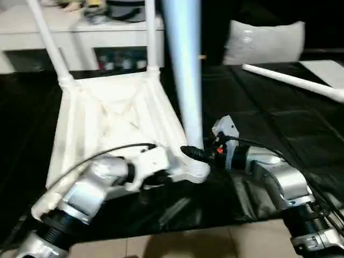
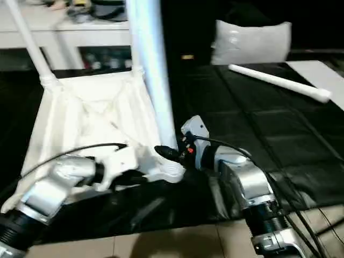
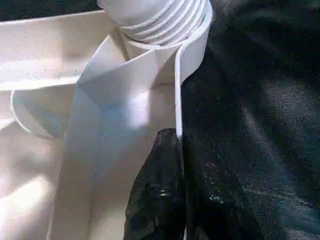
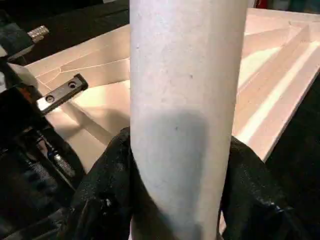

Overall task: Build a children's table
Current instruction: Insert table leg to table base

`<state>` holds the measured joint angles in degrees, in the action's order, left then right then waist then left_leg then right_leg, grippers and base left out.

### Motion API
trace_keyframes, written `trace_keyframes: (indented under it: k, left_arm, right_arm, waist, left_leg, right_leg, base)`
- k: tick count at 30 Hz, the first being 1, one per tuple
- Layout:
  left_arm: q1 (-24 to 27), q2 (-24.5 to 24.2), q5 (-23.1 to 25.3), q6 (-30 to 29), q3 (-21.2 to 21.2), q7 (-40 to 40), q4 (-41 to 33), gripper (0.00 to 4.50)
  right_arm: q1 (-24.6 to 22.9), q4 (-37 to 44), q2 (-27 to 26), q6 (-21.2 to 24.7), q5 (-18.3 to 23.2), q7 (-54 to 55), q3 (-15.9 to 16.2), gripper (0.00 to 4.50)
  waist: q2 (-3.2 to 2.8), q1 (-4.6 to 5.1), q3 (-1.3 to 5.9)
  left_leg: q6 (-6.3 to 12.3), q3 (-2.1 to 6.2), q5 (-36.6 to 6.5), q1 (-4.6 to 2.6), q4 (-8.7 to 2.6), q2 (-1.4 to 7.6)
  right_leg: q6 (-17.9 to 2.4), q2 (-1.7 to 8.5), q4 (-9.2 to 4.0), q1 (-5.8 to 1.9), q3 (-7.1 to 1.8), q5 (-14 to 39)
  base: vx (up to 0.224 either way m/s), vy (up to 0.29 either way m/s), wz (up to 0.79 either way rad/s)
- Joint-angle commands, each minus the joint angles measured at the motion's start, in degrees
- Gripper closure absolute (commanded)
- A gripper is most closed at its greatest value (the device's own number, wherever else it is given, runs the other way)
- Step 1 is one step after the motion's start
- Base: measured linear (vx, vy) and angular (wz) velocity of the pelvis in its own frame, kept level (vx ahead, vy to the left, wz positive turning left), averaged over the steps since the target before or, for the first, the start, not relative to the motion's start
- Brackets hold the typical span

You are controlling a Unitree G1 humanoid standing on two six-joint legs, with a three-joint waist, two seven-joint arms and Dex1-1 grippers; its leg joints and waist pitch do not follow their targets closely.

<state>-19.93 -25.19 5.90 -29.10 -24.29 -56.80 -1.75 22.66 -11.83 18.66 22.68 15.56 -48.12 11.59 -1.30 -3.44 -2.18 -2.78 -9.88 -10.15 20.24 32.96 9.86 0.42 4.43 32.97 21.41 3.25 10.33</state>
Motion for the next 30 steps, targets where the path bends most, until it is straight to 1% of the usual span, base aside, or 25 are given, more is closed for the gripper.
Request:
trace_keyframes:
  k: [1,2,3,4,6,7,8,9,10,11,13,15,16,17,18,19,20,22,23,24,25,26,27,29,30]
  left_arm:
    - [-1.28,0.28,-0.12,-1.24,0.46,1.07,-4.62,4.50]
    - [-1.21,0.36,0.01,-1.74,0.42,1.25,-4.93,4.50]
    - [-1.23,0.47,0.14,-1.88,0.41,1.39,-4.87,4.50]
    - [-1.30,0.54,0.41,-1.96,0.39,1.57,-4.73,4.50]
    - [-1.50,0.54,0.96,-1.11,0.44,2.00,-3.88,4.50]
    - [-1.67,0.34,1.27,-0.25,0.57,2.22,-2.99,4.50]
    - [-1.90,0.11,1.50,0.51,0.71,2.78,-2.03,4.50]
    - [-2.08,-0.06,1.58,0.99,0.86,3.25,-1.31,4.50]
    - [-2.08,-0.06,1.58,0.99,0.86,3.25,-1.31,4.50]
    - [-2.21,-0.18,1.57,1.31,0.96,3.50,-0.92,4.50]
    - [-2.58,-0.42,1.53,2.45,1.42,4.30,0.19,4.50]
    - [-3.01,-1.02,1.12,6.44,2.27,4.21,2.05,4.50]
    - [-3.06,-1.26,0.91,7.91,2.51,3.92,2.49,4.50]
    - [-3.12,-1.60,0.57,9.90,2.82,3.44,3.02,4.50]
    - [-3.30,-1.66,0.23,10.62,3.40,3.65,3.50,4.50]
    - [-3.48,-1.49,-0.52,10.21,4.06,3.39,3.57,4.50]
    - [-3.78,-1.18,-2.15,9.17,5.34,2.69,3.53,4.06]
    - [-3.99,-0.92,-4.74,8.54,6.80,0.78,2.86,3.95]
    - [-4.25,-0.20,-8.54,7.58,8.95,-1.42,1.54,3.89]
    - [-4.32,0.03,-9.61,7.34,9.56,-1.99,1.15,3.75]
    - [-4.56,0.52,-11.14,7.54,10.56,-2.15,0.88,3.59]
    - [-4.84,0.93,-11.95,7.81,11.21,-1.83,0.95,3.51]
    - [-5.32,1.50,-12.82,7.70,12.04,-1.33,1.21,3.47]
    - [-6.96,3.09,-15.33,6.93,14.33,0.45,2.35,3.42]
    - [-7.83,3.78,-15.40,6.41,15.04,1.90,3.18,3.41]
  right_arm:
    - [-2.91,-4.64,1.21,3.60,-3.66,1.55,1.41,2.62]
    - [-2.99,-4.67,1.22,3.49,-3.72,1.73,1.31,2.62]
    - [-3.12,-4.62,1.25,3.42,-3.71,1.92,1.14,2.62]
    - [-3.26,-4.51,1.31,3.39,-3.59,2.14,0.98,2.62]
    - [-3.79,-3.87,1.49,3.14,-3.32,2.64,0.53,2.62]
    - [-4.25,-3.25,1.50,2.02,-2.93,2.84,-0.23,2.62]
    - [-4.68,-2.54,1.26,0.67,-2.15,3.13,-1.46,2.62]
    - [-5.00,-1.92,0.94,-0.21,-1.29,3.42,-2.64,2.62]
    - [-5.00,-1.92,0.94,-0.21,-1.29,3.42,-2.64,2.62]
    - [-5.25,-1.32,0.73,-0.42,-0.48,3.44,-3.44,2.62]
    - [-6.09,0.41,0.41,-1.34,1.20,3.37,-5.23,2.62]
    - [-7.74,3.15,-0.01,-2.42,3.86,3.13,-7.86,2.62]
    - [-7.98,3.61,-0.31,-2.61,4.60,3.37,-8.70,2.62]
    - [-8.16,4.09,-0.81,-2.72,5.64,3.83,-9.88,2.62]
    - [-8.04,4.42,-1.30,-3.01,6.55,4.22,-10.86,2.62]
    - [-7.78,4.56,-1.68,-3.40,7.05,4.45,-11.44,2.62]
    - [-7.30,4.89,-2.37,-3.97,8.01,4.83,-12.45,2.62]
    - [-6.54,5.12,-3.02,-4.71,8.74,5.20,-13.25,2.62]
    - [-5.76,5.96,-3.53,-4.34,9.32,5.82,-13.62,2.62]
    - [-5.58,6.20,-3.62,-4.19,9.38,6.01,-13.66,2.62]
    - [-5.43,6.69,-3.64,-4.08,9.32,6.39,-13.59,2.62]
    - [-5.39,6.98,-3.60,-4.00,9.28,6.61,-13.49,2.62]
    - [-5.28,7.31,-3.60,-3.63,9.40,6.79,-13.48,2.62]
    - [-4.88,7.89,-3.59,-2.68,9.09,8.01,-13.41,2.62]
    - [-4.78,7.99,-3.62,-2.67,8.92,8.12,-13.30,2.62]
  waist:
    - [-0.81,0.19,1.90]
    - [-0.65,0.12,2.02]
    - [-0.98,0.03,2.13]
    - [-0.85,0.05,2.21]
    - [-0.91,-0.11,2.45]
    - [-1.06,-0.23,2.57]
    - [-0.90,-0.31,2.70]
    - [-0.99,-0.50,2.77]
    - [-1.04,-0.66,2.75]
    - [-1.01,-0.70,2.64]
    - [-0.98,-0.82,2.45]
    - [-0.88,-1.08,2.35]
    - [-0.87,-1.10,2.40]
    - [-0.85,-1.17,2.36]
    - [-1.06,-1.14,2.34]
    - [-1.05,-1.04,2.37]
    - [-1.16,-1.05,2.39]
    - [-1.14,-1.03,2.47]
    - [-1.05,-1.10,2.81]
    - [-1.13,-1.07,2.85]
    - [-1.12,-1.09,2.93]
    - [-1.08,-1.00,3.01]
    - [-0.92,-1.06,3.09]
    - [-0.92,-1.09,3.19]
    - [-0.86,-1.18,3.54]
  left_leg:
    - [-2.94,2.08,-30.65,-1.17,-5.21,3.15]
    - [-2.72,2.00,-29.69,-0.97,-5.17,3.05]
    - [-2.66,2.04,-28.85,-0.87,-5.18,3.06]
    - [-2.49,1.93,-27.92,-0.71,-5.17,3.09]
    - [-2.00,1.64,-24.41,-0.38,-5.03,3.15]
    - [-1.78,1.57,-22.99,-0.21,-4.95,3.16]
    - [-1.50,1.44,-21.65,-0.08,-4.88,3.17]
    - [-1.33,1.40,-21.06,-0.04,-4.83,3.17]
    - [-1.06,1.32,-20.70,-0.03,-4.84,3.19]
    - [-1.01,1.31,-20.95,0.02,-4.88,3.17]
    - [-1.08,1.32,-22.65,-0.12,-4.94,3.12]
    - [-1.24,1.38,-24.19,-0.29,-4.96,3.13]
    - [-1.31,1.41,-24.17,-0.31,-4.97,3.15]
    - [-1.03,1.53,-23.83,-0.09,-5.01,3.07]
    - [-1.05,1.55,-23.77,-0.02,-5.04,3.06]
    - [-1.27,1.50,-23.71,-0.11,-5.01,3.10]
    - [-1.38,1.43,-23.19,-0.18,-4.94,3.09]
    - [-1.35,1.37,-22.01,-0.03,-4.91,3.08]
    - [-0.98,1.21,-18.38,0.17,-4.72,3.07]
    - [-0.68,1.14,-17.18,0.31,-4.66,3.08]
    - [-0.17,0.98,-15.00,0.38,-4.41,2.96]
    - [0.18,0.93,-14.04,0.51,-4.35,2.97]
    - [1.32,0.79,-11.25,0.61,-4.02,2.94]
    - [2.06,0.64,-9.22,0.68,-3.73,2.86]
    - [2.84,0.61,-6.79,0.63,-3.42,2.82]
  right_leg:
    - [-7.00,3.69,-5.27,0.26,-2.40,30.07]
    - [-7.51,3.70,-5.04,0.05,-2.43,28.49]
    - [-7.87,3.76,-4.85,-0.09,-2.46,27.31]
    - [-8.20,3.73,-4.81,-0.20,-2.50,26.01]
    - [-9.78,3.64,-4.34,-0.47,-2.57,20.94]
    - [-10.30,3.59,-4.08,-0.61,-2.56,18.91]
    - [-10.61,3.56,-3.96,-0.70,-2.55,17.07]
    - [-10.74,3.59,-3.90,-0.75,-2.55,16.32]
    - [-10.79,3.56,-3.85,-0.75,-2.53,15.70]
    - [-10.78,3.54,-3.87,-0.76,-2.48,16.12]
    - [-9.95,3.65,-4.25,-0.64,-2.47,19.63]
    - [-8.91,3.75,-4.68,-0.45,-2.48,22.61]
    - [-8.73,3.79,-4.61,-0.49,-2.51,22.92]
    - [-8.23,3.87,-4.70,-0.50,-2.46,24.00]
    - [-8.10,3.90,-4.72,-0.50,-2.45,24.39]
    - [-8.05,3.87,-4.73,-0.38,-2.42,24.61]
    - [-8.33,3.91,-4.63,-0.30,-2.46,24.28]
    - [-8.68,3.92,-4.46,-0.46,-2.46,23.25]
    - [-10.02,3.92,-3.92,-0.76,-2.46,19.10]
    - [-10.70,3.82,-3.77,-0.73,-2.46,17.29]
    - [-11.81,3.64,-3.32,-0.82,-2.34,13.87]
    - [-12.23,3.61,-3.16,-1.00,-2.33,12.26]
    - [-13.05,3.61,-2.68,-1.18,-2.27,8.84]
    - [-13.53,3.58,-2.39,-1.29,-2.30,6.42]
    - [-14.00,3.52,-1.98,-1.45,-2.27,3.51]
  base:
    - [0.000,0.000,0.00]
    - [0.000,0.000,0.00]
    - [0.000,0.000,0.00]
    - [0.000,0.000,0.00]
    - [0.000,0.000,0.00]
    - [0.000,0.000,0.00]
    - [0.000,0.000,0.00]
    - [0.000,0.000,0.00]
    - [0.000,0.000,0.00]
    - [0.000,0.000,0.00]
    - [0.000,0.000,0.00]
    - [0.000,0.000,0.00]
    - [0.000,0.000,0.00]
    - [0.000,0.000,0.00]
    - [0.000,0.000,0.00]
    - [0.000,0.000,0.00]
    - [0.000,0.000,0.00]
    - [0.000,0.000,0.00]
    - [0.000,0.000,0.00]
    - [0.000,0.000,0.00]
    - [0.000,0.000,0.00]
    - [0.000,0.000,0.00]
    - [0.000,0.000,0.00]
    - [0.000,0.000,0.00]
    - [0.000,0.000,0.00]
